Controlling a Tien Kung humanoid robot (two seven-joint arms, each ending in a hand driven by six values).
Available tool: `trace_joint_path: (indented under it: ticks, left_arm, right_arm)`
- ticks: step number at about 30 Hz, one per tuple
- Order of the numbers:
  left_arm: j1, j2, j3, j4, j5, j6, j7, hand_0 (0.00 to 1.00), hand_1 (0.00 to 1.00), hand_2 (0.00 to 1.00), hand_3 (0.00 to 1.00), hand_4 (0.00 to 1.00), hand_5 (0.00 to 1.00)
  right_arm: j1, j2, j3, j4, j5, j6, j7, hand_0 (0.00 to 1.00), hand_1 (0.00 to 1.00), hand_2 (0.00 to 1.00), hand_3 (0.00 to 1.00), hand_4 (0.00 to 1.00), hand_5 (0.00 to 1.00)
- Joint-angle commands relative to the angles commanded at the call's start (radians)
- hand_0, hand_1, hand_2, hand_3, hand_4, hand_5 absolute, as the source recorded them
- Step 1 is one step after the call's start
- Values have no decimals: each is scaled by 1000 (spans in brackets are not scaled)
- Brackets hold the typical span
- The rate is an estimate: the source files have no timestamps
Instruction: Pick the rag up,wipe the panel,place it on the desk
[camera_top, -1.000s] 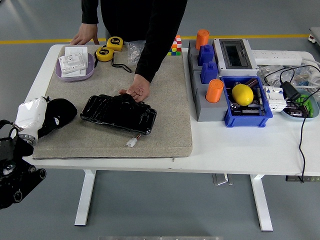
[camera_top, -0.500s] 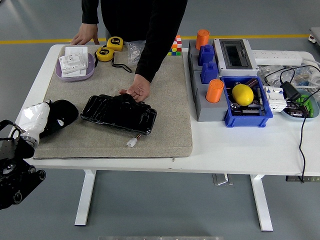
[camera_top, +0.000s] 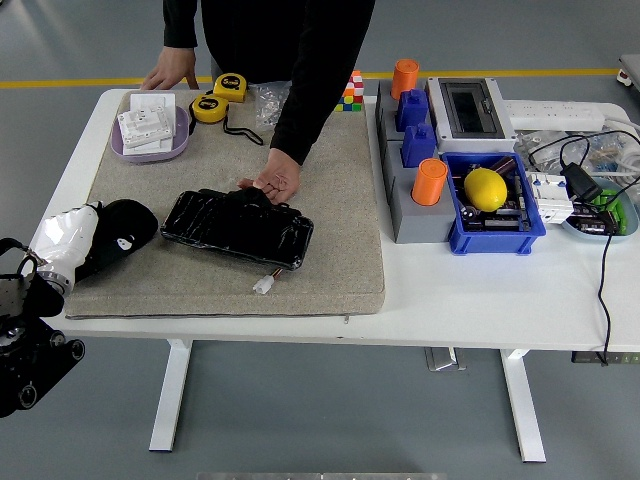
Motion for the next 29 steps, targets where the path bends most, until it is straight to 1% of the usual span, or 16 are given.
trace_joint_path:
  ticks: [1, 6, 7, 14, 20, 24, 29]
  left_arm:
    - [0, 2, 0, -3, 2, 0, 0, 595, 771, 815, 808, 998, 802]
    - [3, 11, -7, -29, 23, -10, 9, 595, 771, 815, 808, 998, 802]
    - [4, 13, -10, -37, 28, -11, 12, 596, 771, 816, 812, 998, 823]
    - [10, 23, -23, -88, 64, -13, 25, 596, 772, 817, 813, 998, 830]
    - [11, 33, -38, -115, 85, -12, 30, 595, 773, 817, 805, 998, 836]
    - [18, 45, -63, -156, 102, -17, 40, 595, 773, 817, 805, 998, 836]
    - [22, 63, -92, -243, 136, -23, 58, 593, 775, 818, 807, 998, 840]
  right_arm:
    - [0, 0, 1, 0, 0, 0, 0, 745, 690, 701, 619, 998, 547]
    - [-1, 0, 1, -1, 0, 0, -1, 745, 690, 701, 619, 998, 547]
    - [-1, 0, 2, -1, -1, 0, -1, 745, 690, 699, 618, 998, 544]
    - [-1, 0, -3, -1, 3, 0, 0, 745, 690, 699, 617, 998, 541]
    - [-1, 0, -2, 0, 3, 0, 0, 745, 690, 700, 616, 998, 539]
    - [-1, 0, 1, -1, 1, 1, 0, 745, 690, 700, 616, 998, 539]
    - [-2, -1, 6, -1, -2, 1, 0, 745, 688, 699, 617, 998, 537]
